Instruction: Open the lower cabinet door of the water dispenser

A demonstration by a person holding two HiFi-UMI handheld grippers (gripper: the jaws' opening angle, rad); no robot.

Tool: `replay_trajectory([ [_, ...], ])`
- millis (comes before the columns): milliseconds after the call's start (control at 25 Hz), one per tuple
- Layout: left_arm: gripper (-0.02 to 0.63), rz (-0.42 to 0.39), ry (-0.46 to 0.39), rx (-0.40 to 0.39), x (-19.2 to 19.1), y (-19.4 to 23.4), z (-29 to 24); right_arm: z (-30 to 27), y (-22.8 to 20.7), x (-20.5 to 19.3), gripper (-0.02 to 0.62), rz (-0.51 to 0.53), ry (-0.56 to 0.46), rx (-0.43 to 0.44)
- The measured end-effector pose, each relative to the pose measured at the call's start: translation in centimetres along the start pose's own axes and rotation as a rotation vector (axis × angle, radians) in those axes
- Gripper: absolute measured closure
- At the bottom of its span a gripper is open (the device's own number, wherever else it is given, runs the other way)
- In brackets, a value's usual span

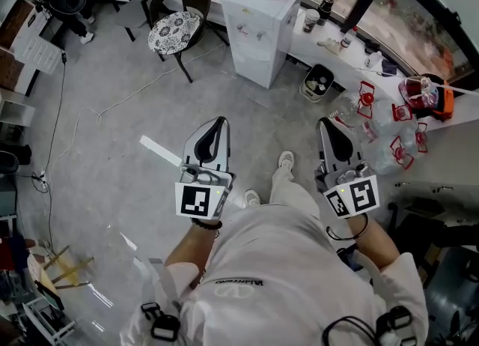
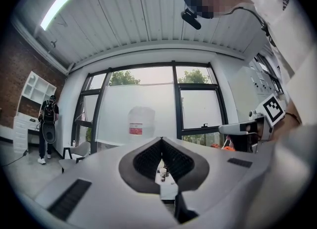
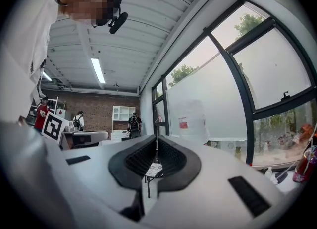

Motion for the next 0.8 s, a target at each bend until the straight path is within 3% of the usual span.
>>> replay_trajectory([
  [320,0.603,0.002,0.023,0.022,-2.8,0.0,-8.3,-4.5,-7.7,-1.5,0.575,-0.025,0.032,0.000],
  [800,0.603,-0.037,0.060,0.108,-7.4,0.7,-19.3,-12.2,-19.0,-5.0,0.575,-0.036,0.081,0.081],
])
Point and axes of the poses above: the fingertips, and each gripper's own axes: z backward along the fingers, y to its left, x out of its top, the point moved 9 cm from there along z, backward along the fingers, and after that the axes turned 9 degrees about -y, right-handed, at the moved point
